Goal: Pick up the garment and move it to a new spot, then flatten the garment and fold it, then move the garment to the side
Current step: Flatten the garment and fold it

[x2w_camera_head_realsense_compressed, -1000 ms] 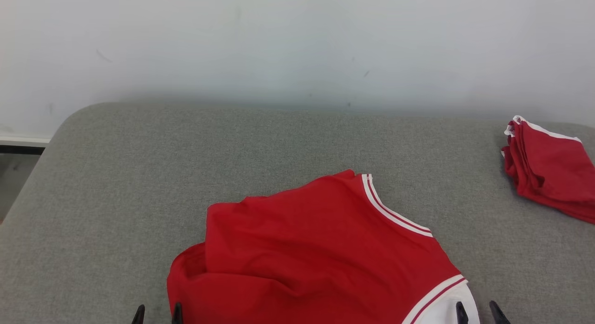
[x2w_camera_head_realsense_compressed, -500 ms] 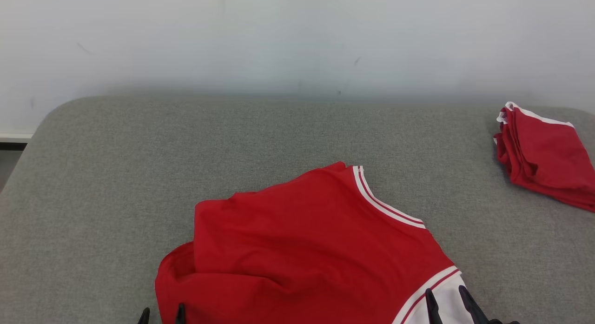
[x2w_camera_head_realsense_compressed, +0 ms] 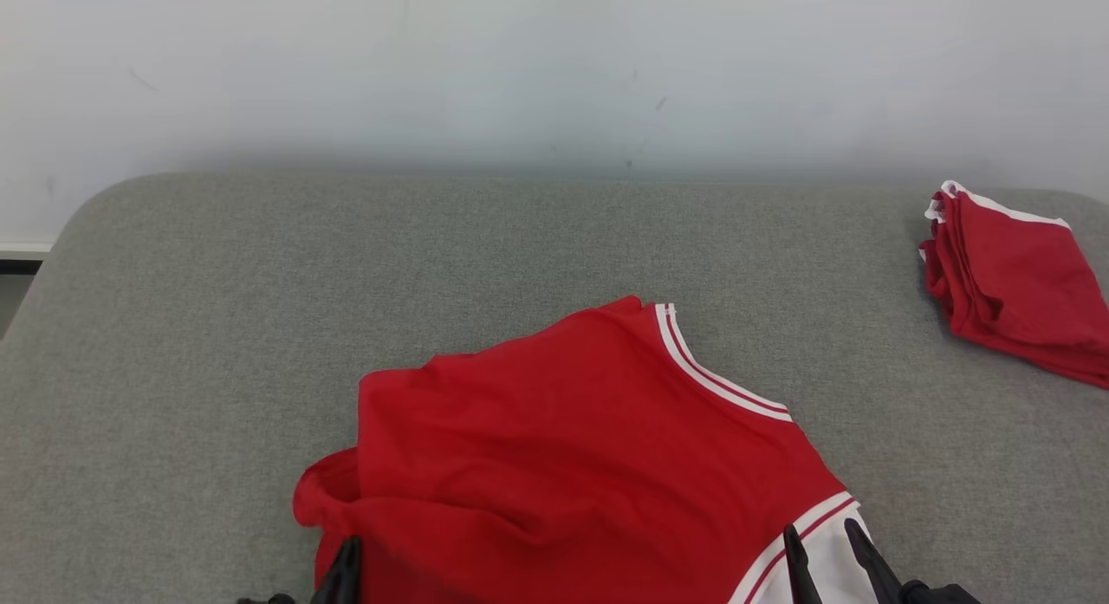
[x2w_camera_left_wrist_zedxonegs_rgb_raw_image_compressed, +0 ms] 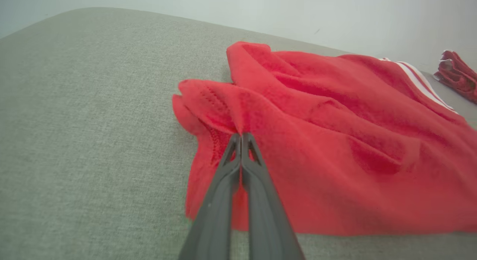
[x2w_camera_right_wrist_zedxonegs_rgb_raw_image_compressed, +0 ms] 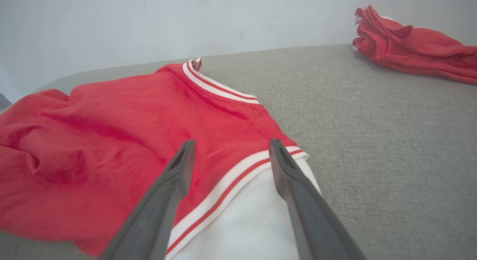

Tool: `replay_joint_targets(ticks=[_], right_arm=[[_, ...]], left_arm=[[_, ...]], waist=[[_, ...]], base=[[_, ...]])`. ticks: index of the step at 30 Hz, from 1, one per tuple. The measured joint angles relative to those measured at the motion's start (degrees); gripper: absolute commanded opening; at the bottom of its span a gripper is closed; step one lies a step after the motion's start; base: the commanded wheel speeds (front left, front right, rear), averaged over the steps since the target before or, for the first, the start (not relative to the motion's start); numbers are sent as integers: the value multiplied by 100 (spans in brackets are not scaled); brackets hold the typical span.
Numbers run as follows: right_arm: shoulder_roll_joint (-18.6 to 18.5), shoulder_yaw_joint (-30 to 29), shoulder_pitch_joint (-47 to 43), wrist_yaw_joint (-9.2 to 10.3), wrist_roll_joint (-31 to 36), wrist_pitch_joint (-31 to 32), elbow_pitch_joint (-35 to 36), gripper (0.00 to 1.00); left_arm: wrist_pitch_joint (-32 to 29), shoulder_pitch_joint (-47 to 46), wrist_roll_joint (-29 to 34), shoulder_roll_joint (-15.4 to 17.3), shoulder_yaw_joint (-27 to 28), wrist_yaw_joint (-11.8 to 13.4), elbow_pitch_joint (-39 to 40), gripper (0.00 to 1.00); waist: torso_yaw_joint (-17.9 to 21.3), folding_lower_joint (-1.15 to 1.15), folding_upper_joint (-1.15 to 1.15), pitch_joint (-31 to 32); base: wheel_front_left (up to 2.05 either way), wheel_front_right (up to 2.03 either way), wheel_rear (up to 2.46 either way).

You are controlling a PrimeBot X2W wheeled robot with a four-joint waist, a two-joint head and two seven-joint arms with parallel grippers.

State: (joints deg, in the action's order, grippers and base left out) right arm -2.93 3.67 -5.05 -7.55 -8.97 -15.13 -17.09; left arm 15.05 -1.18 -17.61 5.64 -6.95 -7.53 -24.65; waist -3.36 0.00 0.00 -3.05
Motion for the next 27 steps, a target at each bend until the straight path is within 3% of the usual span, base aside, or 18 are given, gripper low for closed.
replay_joint_targets(ticks=[4,10,16,23,27], right_arm=[[1,-9,-3,0,-11,0,10,100],[2,-30,-63,0,-26,0,56,100],[2,-41,-79,0,-26,1,37,100],[3,62,85,0,-23,0,-20,100],[4,107,231,0,-12,1,-53,100]], left_arm=[[-1,193,63,53,-421,-1,614,0],[0,500,177,426,-1032,-1,1725,0],[0,438,187,676,-1125,-1,2417,0],[0,-331,124,893,-1213,0,2035,0],[0,-1068,-1,1003,-1478,-1,1265,0]], waist=[[-51,0,0,18],[-128,0,0,28],[-142,-1,0,44],[31,0,0,42],[255,-1,0,-49]], base=[[0,0,0],[0,0,0],[0,0,0],[0,0,0],[0,0,0]])
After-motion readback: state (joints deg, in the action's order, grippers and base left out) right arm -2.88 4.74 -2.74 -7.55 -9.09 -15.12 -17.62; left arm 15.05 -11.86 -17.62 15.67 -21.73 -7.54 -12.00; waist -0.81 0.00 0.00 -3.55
